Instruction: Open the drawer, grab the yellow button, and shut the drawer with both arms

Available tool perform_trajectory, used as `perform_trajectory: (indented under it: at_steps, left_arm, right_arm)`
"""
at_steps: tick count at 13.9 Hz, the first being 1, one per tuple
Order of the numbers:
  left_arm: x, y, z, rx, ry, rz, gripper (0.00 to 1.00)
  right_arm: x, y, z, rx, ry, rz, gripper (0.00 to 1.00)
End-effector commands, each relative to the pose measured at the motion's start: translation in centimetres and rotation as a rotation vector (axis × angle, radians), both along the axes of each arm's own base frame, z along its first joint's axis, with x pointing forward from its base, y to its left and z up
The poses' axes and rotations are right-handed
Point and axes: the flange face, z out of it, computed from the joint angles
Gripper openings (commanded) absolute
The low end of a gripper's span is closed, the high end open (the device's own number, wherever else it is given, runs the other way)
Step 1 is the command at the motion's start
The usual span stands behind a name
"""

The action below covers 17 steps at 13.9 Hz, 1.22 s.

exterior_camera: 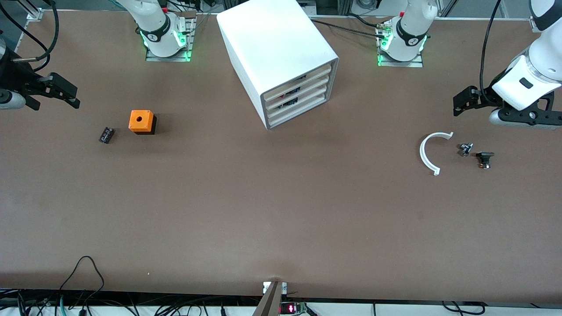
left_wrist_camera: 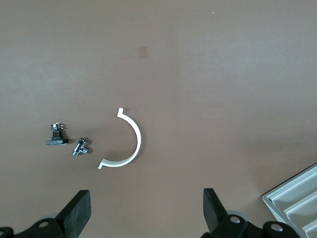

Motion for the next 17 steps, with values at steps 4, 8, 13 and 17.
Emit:
perform_trajectory:
  at_steps: [4,8,13,17]
  left_arm:
    - [0.0,-0.1,0.6,-0.005,0.007,-0.003,1.00]
    - [0.0,-0.2,0.7,-0.005,0.005,0.003,1.00]
    - [-0.3,-0.8,0.6,-0.014,0.053,-0.015,1.00]
    - [-2.1,-2.4,-0.3,-0.100,0.198,-0.033,1.00]
  right_arm:
    - [0.2,0.2,0.3,-0.010,0.013,0.007,1.00]
    - [-0.3,0.3,-0.6,-0.013,0.056,0.009,1.00]
    - [-0.7,0.6,-0.8,-0.014,0.082,0.013,1.00]
    - [-1.0,0.4,-1.5,-0.015,0.128,0.010,1.00]
